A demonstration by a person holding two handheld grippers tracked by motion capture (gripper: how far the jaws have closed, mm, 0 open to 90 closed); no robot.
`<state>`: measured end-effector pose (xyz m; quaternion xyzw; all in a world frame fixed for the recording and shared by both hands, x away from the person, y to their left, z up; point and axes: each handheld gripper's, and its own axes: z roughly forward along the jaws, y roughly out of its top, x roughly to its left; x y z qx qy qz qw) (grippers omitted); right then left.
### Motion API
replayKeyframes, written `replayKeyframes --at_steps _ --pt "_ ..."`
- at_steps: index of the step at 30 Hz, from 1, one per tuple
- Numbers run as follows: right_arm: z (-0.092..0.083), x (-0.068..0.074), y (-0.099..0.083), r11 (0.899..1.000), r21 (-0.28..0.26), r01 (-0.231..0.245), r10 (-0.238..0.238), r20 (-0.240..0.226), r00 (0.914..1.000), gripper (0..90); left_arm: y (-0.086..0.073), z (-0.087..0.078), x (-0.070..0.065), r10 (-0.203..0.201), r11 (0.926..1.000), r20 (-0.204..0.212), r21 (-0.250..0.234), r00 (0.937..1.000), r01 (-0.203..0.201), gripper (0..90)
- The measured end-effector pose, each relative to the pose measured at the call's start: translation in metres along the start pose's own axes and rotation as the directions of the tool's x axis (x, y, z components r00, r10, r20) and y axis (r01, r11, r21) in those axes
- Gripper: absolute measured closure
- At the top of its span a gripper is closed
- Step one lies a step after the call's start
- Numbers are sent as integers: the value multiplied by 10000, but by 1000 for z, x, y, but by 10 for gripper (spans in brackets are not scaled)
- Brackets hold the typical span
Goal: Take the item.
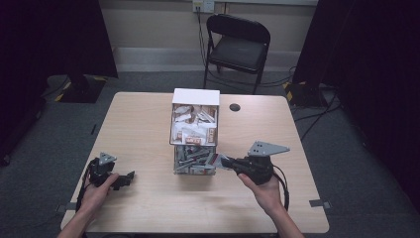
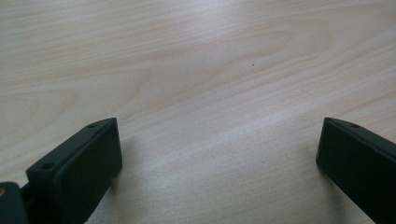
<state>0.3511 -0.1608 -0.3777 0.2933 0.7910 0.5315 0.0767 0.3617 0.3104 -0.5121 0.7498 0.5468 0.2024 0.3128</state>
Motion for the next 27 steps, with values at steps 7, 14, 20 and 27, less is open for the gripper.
replayKeyframes --at_steps 7,14,20,27 --pt "-6 -7 -4 9998 -42 -198 199 125 9997 891 0 0 0 -4 10000 -7 -12 10000 4 0" --pt "-9 -18 -9 9993 -12 -377 377 434 9983 890 0 0 0 -4 10000 -7 -13 10000 4 0" --pt "-14 -30 -11 9984 -71 -569 572 718 9958 890 0 0 0 -3 10000 -7 -12 10000 3 0" --pt "-14 -46 -11 9972 -22 -748 747 1056 9916 890 0 0 0 -4 10000 -7 -14 10000 4 0"
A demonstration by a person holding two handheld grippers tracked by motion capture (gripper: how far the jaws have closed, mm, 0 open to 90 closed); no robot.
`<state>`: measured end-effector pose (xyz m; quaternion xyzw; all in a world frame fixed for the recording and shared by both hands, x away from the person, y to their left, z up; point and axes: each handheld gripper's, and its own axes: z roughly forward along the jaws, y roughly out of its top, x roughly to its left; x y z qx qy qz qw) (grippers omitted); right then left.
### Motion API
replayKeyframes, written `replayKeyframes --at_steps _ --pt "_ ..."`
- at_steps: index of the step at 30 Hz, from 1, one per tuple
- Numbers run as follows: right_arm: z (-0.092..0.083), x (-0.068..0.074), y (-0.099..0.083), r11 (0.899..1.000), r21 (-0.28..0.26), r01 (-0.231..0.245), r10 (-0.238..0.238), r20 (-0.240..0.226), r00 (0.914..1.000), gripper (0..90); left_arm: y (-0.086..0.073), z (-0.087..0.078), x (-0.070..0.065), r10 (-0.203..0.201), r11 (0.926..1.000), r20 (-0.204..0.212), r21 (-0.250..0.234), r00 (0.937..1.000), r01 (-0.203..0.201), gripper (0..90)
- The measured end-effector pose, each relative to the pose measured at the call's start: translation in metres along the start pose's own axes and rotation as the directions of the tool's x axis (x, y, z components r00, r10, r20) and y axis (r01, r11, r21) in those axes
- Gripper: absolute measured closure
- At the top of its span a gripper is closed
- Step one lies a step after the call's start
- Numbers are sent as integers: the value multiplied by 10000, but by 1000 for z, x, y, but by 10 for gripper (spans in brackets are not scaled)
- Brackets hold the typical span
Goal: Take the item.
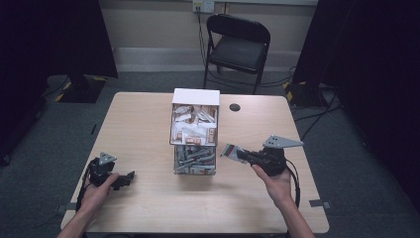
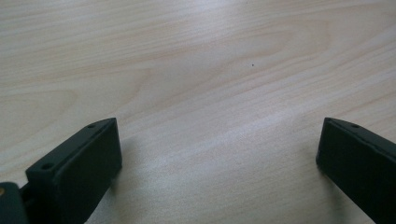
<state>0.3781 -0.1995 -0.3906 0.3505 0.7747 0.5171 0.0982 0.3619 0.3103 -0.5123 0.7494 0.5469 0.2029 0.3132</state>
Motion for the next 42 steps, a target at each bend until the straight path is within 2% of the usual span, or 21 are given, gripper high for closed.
replayKeyframes --at_steps 8,16,24,30,32,42 --pt "10 -17 -2 9993 337 -143 130 376 9992 889 0 0 0 -16 10000 2 -14 10000 16 0" --pt "26 -28 -18 9960 788 -420 377 547 9978 889 0 0 0 34 10000 13 4 10000 -34 0" --pt "36 -32 -31 9916 1171 -552 484 603 9970 888 0 0 0 36 10000 13 9 10000 -36 0" --pt "46 -33 -37 9874 1511 -478 396 569 9976 888 1 1 0 49 10000 27 12 10000 -49 0" --pt "52 -36 -39 9833 1748 -497 386 664 9970 888 1 1 0 57 10000 56 14 10000 -57 0" --pt "63 -41 -43 9789 1964 -567 434 711 9965 886 1 1 0 63 10000 53 34 10000 -63 0"
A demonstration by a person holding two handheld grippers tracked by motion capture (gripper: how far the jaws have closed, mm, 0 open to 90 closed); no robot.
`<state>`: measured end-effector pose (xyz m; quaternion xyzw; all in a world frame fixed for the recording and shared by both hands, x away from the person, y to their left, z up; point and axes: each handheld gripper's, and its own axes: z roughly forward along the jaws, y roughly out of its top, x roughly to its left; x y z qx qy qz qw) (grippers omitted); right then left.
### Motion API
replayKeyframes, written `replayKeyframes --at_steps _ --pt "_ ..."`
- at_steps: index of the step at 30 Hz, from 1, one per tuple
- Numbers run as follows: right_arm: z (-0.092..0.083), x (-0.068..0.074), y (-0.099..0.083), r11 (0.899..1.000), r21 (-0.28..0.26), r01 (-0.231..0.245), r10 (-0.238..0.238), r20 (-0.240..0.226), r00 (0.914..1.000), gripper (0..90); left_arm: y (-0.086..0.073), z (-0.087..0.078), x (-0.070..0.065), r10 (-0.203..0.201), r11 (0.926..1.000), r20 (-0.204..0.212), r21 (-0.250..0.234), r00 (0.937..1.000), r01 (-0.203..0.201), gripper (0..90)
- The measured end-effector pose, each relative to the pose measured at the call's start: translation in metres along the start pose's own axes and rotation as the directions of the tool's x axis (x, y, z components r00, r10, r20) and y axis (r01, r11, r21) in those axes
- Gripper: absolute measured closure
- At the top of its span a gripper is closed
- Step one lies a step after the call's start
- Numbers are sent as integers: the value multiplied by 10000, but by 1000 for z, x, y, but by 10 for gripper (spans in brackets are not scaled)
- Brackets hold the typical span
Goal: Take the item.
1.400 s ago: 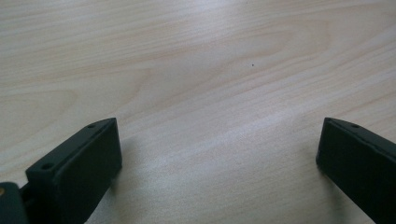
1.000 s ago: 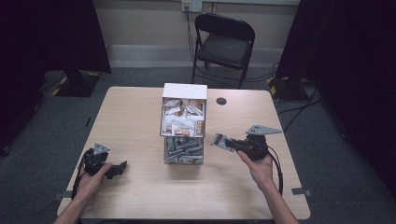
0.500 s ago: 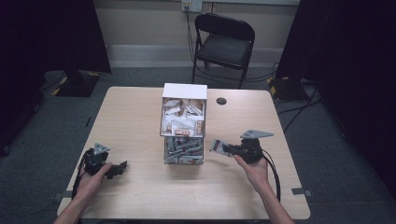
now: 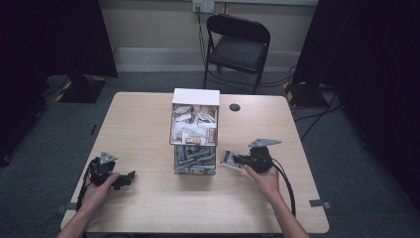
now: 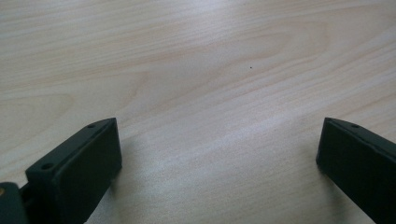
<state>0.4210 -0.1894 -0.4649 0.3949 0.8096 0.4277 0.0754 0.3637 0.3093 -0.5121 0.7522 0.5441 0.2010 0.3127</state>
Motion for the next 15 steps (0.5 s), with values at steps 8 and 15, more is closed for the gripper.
replayKeyframes --at_steps 8,15 --pt "9 -10 -1 9995 172 -265 265 -4 9996 888 0 1 0 -27 10000 13 -30 10000 27 0" --pt "15 -18 1 9991 178 -396 396 14 9992 888 0 1 0 -25 10000 11 -34 10000 25 0"
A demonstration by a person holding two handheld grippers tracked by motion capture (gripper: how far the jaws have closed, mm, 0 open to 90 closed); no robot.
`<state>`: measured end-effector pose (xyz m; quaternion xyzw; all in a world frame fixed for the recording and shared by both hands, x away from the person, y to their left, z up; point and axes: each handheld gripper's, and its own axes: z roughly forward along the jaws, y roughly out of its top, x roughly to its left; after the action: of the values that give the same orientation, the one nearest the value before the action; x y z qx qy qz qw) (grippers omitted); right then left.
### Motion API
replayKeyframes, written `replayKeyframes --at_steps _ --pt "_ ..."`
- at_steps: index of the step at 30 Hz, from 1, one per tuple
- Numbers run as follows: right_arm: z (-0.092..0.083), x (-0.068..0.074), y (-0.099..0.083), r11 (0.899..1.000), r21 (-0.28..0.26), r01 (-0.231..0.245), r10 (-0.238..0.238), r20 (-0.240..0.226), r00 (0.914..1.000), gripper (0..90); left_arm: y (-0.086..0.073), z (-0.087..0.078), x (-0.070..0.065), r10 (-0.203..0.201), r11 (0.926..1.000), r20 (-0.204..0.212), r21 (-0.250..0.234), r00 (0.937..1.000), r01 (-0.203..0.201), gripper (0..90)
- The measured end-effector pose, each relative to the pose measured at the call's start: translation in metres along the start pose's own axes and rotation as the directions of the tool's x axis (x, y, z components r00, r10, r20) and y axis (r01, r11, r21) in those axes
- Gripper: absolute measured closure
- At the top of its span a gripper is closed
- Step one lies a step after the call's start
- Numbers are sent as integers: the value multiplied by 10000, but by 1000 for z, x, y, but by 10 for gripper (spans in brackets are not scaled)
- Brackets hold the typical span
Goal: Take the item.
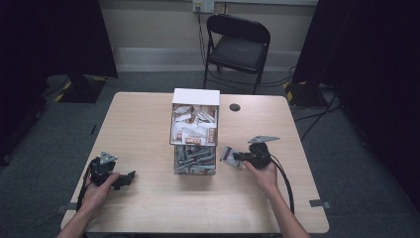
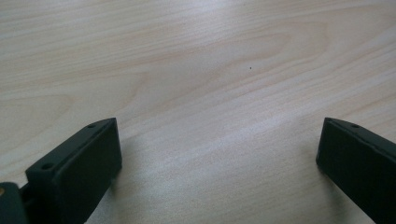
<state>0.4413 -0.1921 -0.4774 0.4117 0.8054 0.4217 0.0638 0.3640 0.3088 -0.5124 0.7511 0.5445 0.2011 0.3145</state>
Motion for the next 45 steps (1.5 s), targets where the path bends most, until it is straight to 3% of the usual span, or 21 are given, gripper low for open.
replayKeyframes --at_steps 45 --pt "27 -19 -5 9992 -278 -285 314 1105 9934 753 0 0 0 -1 10000 2 -1 10000 1 0"
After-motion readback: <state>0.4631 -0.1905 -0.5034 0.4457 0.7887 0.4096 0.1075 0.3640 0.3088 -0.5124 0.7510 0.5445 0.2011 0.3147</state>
